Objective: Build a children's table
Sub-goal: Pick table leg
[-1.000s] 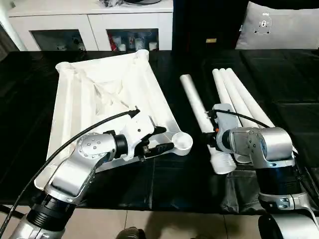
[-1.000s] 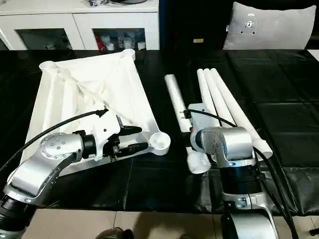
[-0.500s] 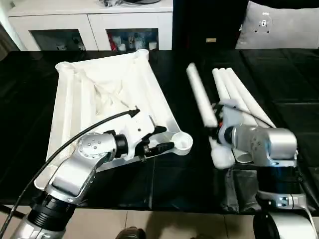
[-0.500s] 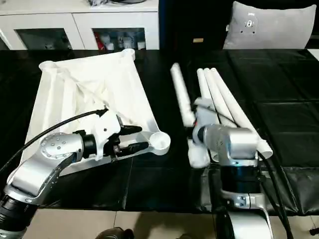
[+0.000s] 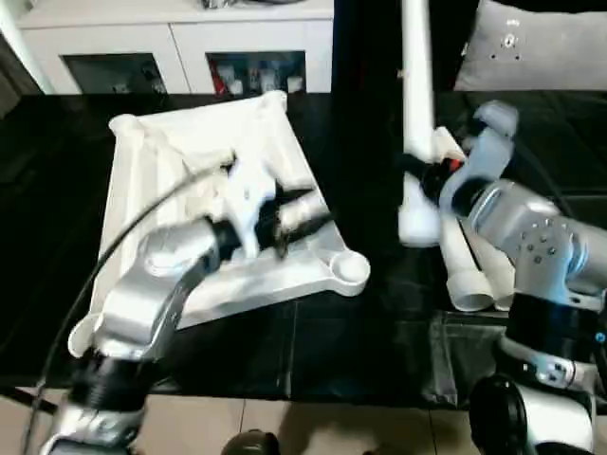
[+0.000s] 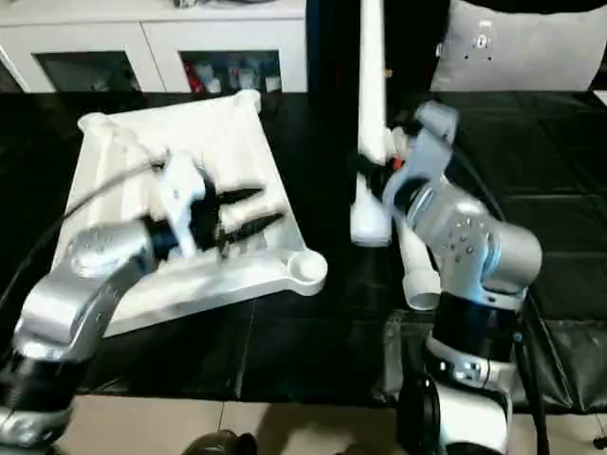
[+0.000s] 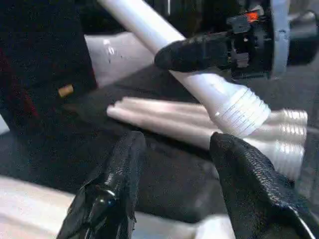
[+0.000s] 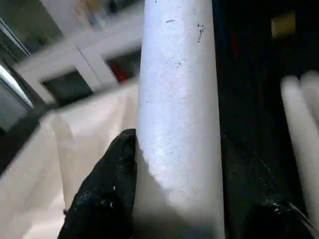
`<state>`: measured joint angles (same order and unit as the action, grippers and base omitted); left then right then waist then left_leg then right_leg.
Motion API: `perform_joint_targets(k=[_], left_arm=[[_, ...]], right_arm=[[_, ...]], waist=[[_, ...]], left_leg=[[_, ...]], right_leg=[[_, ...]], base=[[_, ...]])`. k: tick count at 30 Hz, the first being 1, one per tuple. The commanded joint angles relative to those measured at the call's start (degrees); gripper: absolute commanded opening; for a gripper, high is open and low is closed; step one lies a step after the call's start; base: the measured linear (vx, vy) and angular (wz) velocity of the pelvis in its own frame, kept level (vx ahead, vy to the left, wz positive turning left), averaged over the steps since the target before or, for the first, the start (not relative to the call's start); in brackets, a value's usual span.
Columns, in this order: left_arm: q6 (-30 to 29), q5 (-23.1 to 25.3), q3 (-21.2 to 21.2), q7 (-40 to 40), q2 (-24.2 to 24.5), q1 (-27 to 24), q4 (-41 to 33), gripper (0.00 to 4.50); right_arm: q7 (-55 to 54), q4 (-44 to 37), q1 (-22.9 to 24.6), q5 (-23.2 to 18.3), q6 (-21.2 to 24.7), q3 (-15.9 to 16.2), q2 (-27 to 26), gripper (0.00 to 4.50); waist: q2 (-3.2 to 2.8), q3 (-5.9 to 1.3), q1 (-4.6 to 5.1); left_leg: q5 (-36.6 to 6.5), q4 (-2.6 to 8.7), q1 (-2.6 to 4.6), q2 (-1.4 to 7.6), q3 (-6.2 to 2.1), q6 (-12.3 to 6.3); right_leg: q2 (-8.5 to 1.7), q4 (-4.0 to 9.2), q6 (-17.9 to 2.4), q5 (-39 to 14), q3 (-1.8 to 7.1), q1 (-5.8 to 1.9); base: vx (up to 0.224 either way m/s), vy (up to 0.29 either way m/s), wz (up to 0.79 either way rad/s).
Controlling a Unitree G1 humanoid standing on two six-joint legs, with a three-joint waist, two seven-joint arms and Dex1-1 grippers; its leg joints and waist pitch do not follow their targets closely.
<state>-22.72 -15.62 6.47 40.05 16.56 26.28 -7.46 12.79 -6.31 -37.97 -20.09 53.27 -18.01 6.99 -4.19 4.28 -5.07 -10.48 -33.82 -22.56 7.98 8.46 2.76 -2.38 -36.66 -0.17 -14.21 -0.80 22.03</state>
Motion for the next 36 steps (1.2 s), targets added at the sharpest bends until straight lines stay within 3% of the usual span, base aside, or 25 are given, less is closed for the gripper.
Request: perform_joint_targets(k=[1, 2, 3, 6, 8, 9, 10, 13, 14, 15, 19, 24, 27, 30, 32, 36], left_arm=[[0.0, -0.5, -0.9, -1.0, -0.2, 0.2, 0.7, 2.47], [-0.2, -1.0, -1.3, -1.6, -0.9, 0.5, 0.8, 2.47], [-2.5, -3.5, -3.5, -3.9, -3.4, 2.1, 1.1, 2.47], [-4.8, -7.5, -7.0, -6.8, -6.8, 4.1, 1.6, 2.47], [-5.7, -9.4, -8.4, -7.9, -8.1, 4.8, 1.9, 2.47], [-6.5, -11.2, -9.5, -9.0, -9.3, 5.5, 2.2, 2.76], [-6.9, -12.0, -10.1, -9.5, -9.8, 5.9, 2.4, 2.83], [-8.0, -15.5, -11.9, -11.5, -11.9, 6.8, 2.6, 3.08], [-9.7, -19.3, -14.0, -13.8, -15.2, 8.5, 2.8, 3.18], [-10.5, -20.6, -14.5, -14.5, -16.3, 9.1, 2.8, 3.22], [-11.6, -21.5, -14.4, -14.6, -17.5, 10.2, 2.8, 3.57], [-12.5, -23.3, -14.1, -14.5, -17.8, 10.8, 2.9, 4.02], [-13.0, -23.9, -14.2, -14.8, -18.1, 11.3, 2.9, 4.07], [-13.5, -24.6, -14.2, -15.1, -18.5, 11.9, 2.7, 4.44], [-13.4, -24.0, -13.5, -15.0, -18.5, 12.1, 2.6, 4.47], [-11.6, -21.0, -11.2, -15.5, -17.9, 12.1, 2.6, 4.5]], right_arm=[[1.7, -0.8, 0.7, 0.0, -2.0, 1.1, 0.2, 1.86], [2.3, -0.7, 0.7, -2.3, -0.6, -1.1, -1.0, 1.86], [6.6, -0.4, 2.1, -7.5, -1.3, -5.2, -3.2, 1.86], [11.9, 0.6, 4.0, -13.4, -2.5, -7.6, -4.2, 1.86], [13.5, 1.1, 4.6, -15.1, -3.0, -8.1, -4.4, 1.86], [15.0, 1.6, 5.2, -16.8, -3.9, -8.1, -4.5, 1.86], [15.6, 1.7, 5.4, -17.5, -4.1, -8.1, -4.4, 1.86], [18.6, 1.4, 6.3, -20.1, -3.6, -7.7, -4.2, 1.86], [22.1, 0.4, 7.2, -21.3, -2.7, -6.6, -4.0, 1.86], [23.3, 0.0, 7.6, -21.7, -2.6, -6.0, -3.9, 1.86], [25.2, -0.6, 8.4, -22.6, -3.1, -4.3, -3.1, 1.86], [26.0, -1.1, 9.1, -22.6, -4.9, -2.4, -1.8, 1.86], [26.3, -1.6, 9.5, -21.0, -6.0, -1.1, -1.3, 1.86], [28.2, -3.4, 10.7, -17.8, -9.0, 2.9, 0.2, 1.86], [29.1, -4.6, 11.7, -14.6, -11.6, 6.8, 1.5, 1.86], [28.5, -5.2, 12.5, -11.9, -15.7, 10.3, 1.7, 1.86]], waist=[[0.33, -4.06, -0.05], [0.26, -4.14, 0.01], [0.35, -4.3, 0.06], [0.75, -4.61, -0.49], [0.91, -4.65, -0.57], [0.75, -4.55, -0.68], [0.99, -4.61, -0.72], [0.89, -4.52, -0.85], [1.42, -4.52, -0.75], [1.13, -4.53, -1.04], [1.35, -4.33, -1.4], [1.28, -4.21, -1.62], [1.32, -4.15, -1.56], [1.44, -4.18, -1.6], [1.5, -4.25, -1.61], [1.47, -4.16, -1.47]], left_leg=[[-1.4, 3.07, 0.9, 3.86, -1.15, 0.42], [-1.1, 2.99, 0.9, 3.7, -1.14, -0.06], [-1.8, 2.79, 0.88, 3.66, -0.91, -0.88], [-0.5, 2.63, 0.81, 4.05, -1.14, -2.67], [-0.2, 2.41, 0.75, 3.98, -1.05, -3.26], [-0.5, 2.36, 0.63, 4.03, -1.07, -3.93], [-0.6, 2.31, 0.68, 4.1, -1.04, -4.01], [-0.5, 2.14, 0.5, 4.18, -1.13, -4.95], [-0.1, 2.11, 0.48, 4.08, -0.94, -5.26], [-0.6, 1.97, 0.59, 4.01, -0.98, -5.51], [-0.9, 2.12, 0.49, 4.18, -1.1, -5.98], [-2.0, 2.32, 0.55, 4.14, -1.13, -4.65], [-2.2, 2.37, 0.47, 4.12, -1.16, -4.45], [-1.8, 2.33, 0.36, 4.03, -1.16, -4.46], [-1.1, 2.25, 0.31, 4.09, -1.17, -4.52], [-1.8, 2.23, 0.33, 4.14, -1.19, -5.21]], right_leg=[[-5.15, 3.45, -11.1, 11.5, 2.46, -3.2], [-5.08, 3.37, -11.3, 11.9, 2.47, -3.23], [-5.22, 3.36, -12.1, 12.0, 2.55, -3.28], [-5.31, 3.26, -14.2, 12.0, 2.22, -3.31], [-5.43, 3.14, -15.1, 12.1, 2.18, -3.39], [-5.44, 3.26, -15.5, 10.1, 2.11, -3.2], [-5.41, 3.19, -15.5, 9.9, 2.08, -3.2], [-5.57, 3.28, -15.7, 8.4, 2.05, -3.07], [-5.47, 3.3, -15.5, 8.0, 2.06, -3.08], [-5.6, 3.49, -15.6, 7.0, 2.04, -2.97], [-5.64, 3.8, -14.4, 3.8, 2.05, -2.8], [-5.6, 4.2, -12.7, 0.0, 2.11, -2.61], [-5.66, 4.27, -12.4, -0.2, 2.13, -2.57], [-5.58, 4.18, -12.0, 0.7, 2.13, -2.67], [-5.51, 4.03, -11.5, 2.1, 2.13, -2.71], [-5.65, 4.16, -11.6, 1.6, 2.17, -2.58]], base=[[0.0, 0.0, 0.0], [0.0, 0.0, 0.0], [0.0, 0.0, 0.0], [0.0, 0.0, 0.0], [0.0, 0.0, 0.0], [0.0, 0.0, 0.0], [0.0, 0.0, 0.0], [0.0, 0.0, 0.0], [0.0, 0.0, 0.0], [0.0, 0.0, 0.0], [0.0, 0.0, 0.0], [0.0, 0.0, 0.0], [0.0, 0.0, 0.0], [0.0, 0.0, 0.0], [0.0, 0.0, 0.0], [0.0, 0.0, 0.0]])
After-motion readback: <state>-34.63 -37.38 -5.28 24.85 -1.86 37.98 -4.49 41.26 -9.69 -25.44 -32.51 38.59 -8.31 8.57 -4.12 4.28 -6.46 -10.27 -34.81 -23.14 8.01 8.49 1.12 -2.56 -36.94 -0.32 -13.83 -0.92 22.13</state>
